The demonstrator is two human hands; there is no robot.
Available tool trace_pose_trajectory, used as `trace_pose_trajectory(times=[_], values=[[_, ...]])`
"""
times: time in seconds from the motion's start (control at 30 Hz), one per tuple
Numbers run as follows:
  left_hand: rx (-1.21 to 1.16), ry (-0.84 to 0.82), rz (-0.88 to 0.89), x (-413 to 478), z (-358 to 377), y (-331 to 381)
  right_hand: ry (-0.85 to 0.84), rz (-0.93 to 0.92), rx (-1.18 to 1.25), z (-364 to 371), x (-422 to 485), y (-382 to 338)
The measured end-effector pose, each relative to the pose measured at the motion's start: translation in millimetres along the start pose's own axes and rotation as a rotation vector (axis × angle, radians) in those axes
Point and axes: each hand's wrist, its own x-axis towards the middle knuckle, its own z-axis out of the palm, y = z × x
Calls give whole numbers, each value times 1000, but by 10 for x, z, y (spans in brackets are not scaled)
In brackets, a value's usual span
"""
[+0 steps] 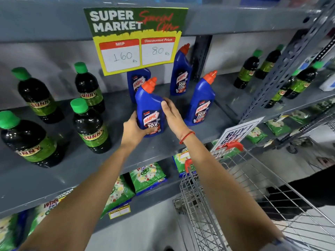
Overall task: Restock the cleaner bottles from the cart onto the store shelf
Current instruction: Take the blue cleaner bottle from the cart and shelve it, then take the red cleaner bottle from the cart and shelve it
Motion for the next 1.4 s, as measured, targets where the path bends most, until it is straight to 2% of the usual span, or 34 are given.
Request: trace_pose_trajectory(times=[0.13, 0.27, 0.37, 0.43, 0.53, 0.7, 0.87, 1.0, 1.07, 1.17, 1.4], values=[[-6, 61, -27, -62, 65, -57, 65, -10, -11, -82, -132, 55], [-29, 266, -9, -419, 280, -115, 298, 0, 78, -376, -462, 418], [51, 261, 118, -836, 555, -55, 502, 77, 124, -740, -856, 820], [114, 112, 222, -1046, 814, -63, 652, 153, 135, -1020, -1204, 1116], [197, -188, 356, -1247, 1297, -98, 792, 323, 44, -1395, -1754, 1673], [271, -680, 400, -1560, 2151, -36, 918, 773, -1, -1771, -2649, 2681], [465, -1124, 301, -1925, 3017, -24, 884, 1203, 5, -1777, -3541, 3538], [596, -1402, 157, -2325, 3643, -218, 798, 1342, 53, -1566, -4018, 4143], [610, -1455, 24, -2479, 3902, -402, 775, 1377, 121, -1494, -4079, 4206], [607, -1413, -179, -2633, 4192, -787, 850, 1370, 166, -1474, -4078, 4156], [722, -1488, -266, -2976, 4422, -1326, 1162, 1378, 362, -1351, -3989, 4302]])
